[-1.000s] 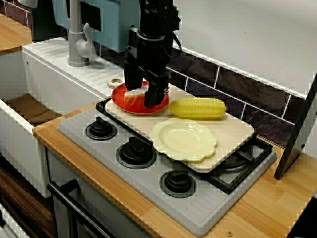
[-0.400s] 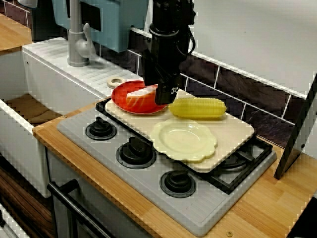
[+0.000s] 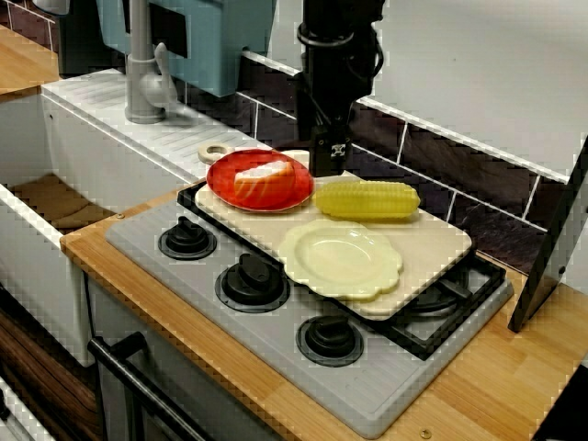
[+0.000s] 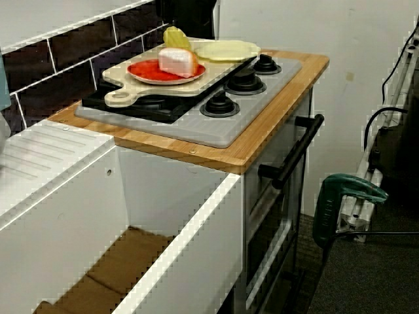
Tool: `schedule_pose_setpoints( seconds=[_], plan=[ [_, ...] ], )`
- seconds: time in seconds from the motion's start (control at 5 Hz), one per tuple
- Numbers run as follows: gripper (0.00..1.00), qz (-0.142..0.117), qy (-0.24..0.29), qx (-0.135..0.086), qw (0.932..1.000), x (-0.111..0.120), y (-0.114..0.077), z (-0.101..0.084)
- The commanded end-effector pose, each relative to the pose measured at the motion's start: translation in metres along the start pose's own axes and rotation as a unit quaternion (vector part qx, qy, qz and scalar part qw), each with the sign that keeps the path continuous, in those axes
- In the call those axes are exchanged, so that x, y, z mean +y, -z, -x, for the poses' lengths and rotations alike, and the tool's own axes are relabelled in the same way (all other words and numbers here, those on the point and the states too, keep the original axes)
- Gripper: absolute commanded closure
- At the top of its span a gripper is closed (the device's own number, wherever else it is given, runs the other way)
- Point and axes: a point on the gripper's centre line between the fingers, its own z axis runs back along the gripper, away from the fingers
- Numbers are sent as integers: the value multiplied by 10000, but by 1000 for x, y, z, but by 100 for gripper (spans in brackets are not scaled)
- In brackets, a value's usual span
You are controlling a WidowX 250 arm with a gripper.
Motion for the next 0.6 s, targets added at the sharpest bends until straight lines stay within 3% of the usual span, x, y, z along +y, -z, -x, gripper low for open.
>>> schedule_pose_setpoints(
  seconds=[0.0, 0.4],
  plan=[
    [0, 135, 927, -471, 9945, -1, -11, -24],
    [0, 151, 977, -487, 9939, 2, 3, -37]
  ],
)
